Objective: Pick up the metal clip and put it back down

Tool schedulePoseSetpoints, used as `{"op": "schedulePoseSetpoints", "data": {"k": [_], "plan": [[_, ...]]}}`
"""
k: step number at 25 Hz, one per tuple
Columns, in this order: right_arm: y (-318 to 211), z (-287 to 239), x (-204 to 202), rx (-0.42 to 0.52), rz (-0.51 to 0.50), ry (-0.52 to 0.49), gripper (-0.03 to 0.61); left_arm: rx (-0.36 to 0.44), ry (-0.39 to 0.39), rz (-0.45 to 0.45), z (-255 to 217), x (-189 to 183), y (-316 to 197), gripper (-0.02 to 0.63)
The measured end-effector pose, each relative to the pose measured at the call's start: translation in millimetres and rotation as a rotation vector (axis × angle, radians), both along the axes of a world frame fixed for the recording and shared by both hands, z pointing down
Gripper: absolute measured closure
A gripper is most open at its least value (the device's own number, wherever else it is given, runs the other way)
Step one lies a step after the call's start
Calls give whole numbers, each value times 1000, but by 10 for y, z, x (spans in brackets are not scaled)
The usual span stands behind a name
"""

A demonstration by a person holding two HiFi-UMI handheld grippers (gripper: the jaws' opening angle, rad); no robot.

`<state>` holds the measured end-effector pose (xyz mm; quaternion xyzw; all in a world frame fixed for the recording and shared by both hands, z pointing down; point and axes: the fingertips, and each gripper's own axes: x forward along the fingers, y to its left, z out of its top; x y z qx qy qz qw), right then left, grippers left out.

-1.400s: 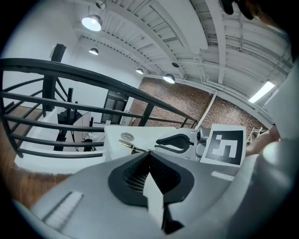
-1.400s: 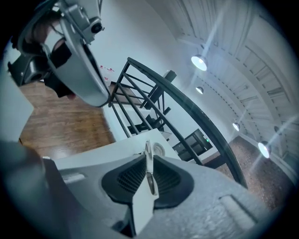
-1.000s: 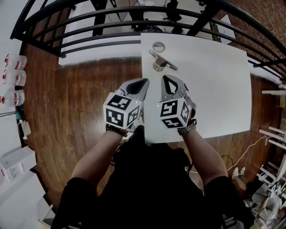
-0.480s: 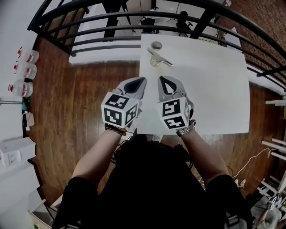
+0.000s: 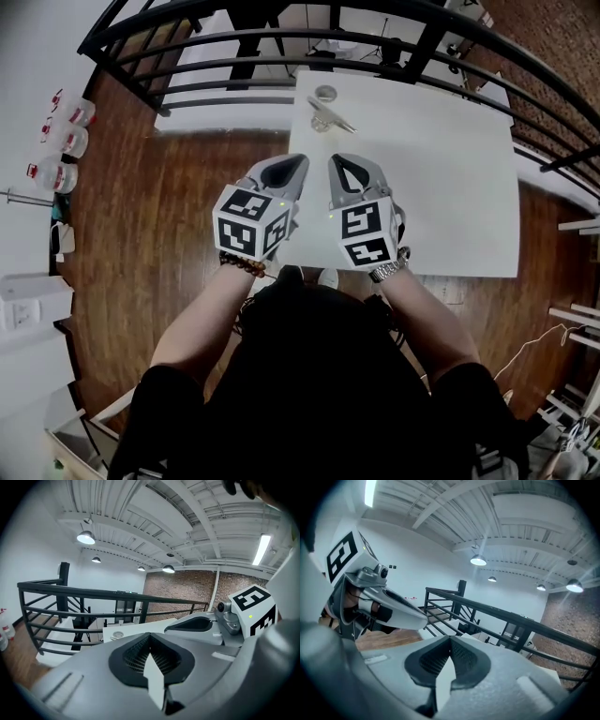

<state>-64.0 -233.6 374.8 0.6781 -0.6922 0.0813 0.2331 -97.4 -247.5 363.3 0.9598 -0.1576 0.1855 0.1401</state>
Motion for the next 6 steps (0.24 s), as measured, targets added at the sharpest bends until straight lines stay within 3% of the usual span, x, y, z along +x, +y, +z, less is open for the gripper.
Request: {"op": "schedulePoseSetpoints", "data": {"k": [6], "plan": [[167,-68,8,12,-1,-9,586,6,3,-12,-24,2,163,598]]}}
